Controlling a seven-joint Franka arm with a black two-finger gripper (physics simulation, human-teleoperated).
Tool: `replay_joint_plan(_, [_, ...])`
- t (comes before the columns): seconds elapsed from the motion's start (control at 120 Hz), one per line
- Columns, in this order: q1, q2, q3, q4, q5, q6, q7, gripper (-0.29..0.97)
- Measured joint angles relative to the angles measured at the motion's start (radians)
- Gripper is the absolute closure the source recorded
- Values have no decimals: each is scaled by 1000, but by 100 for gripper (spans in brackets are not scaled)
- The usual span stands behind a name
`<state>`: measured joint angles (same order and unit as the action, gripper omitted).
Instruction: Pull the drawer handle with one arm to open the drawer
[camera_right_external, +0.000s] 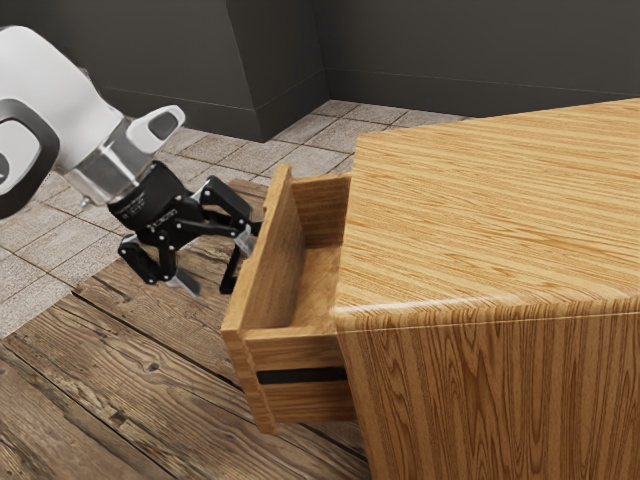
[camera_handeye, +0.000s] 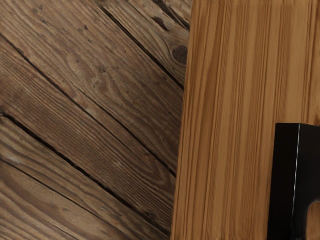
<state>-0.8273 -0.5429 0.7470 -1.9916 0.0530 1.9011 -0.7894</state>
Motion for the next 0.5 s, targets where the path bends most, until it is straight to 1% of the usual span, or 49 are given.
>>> replay_joint_plan(0.267, [73,-54,-38,-55,7,2,-1,0])
replay_joint_plan(0.5, [108,-83,-43,-81,11,2,-1,0])
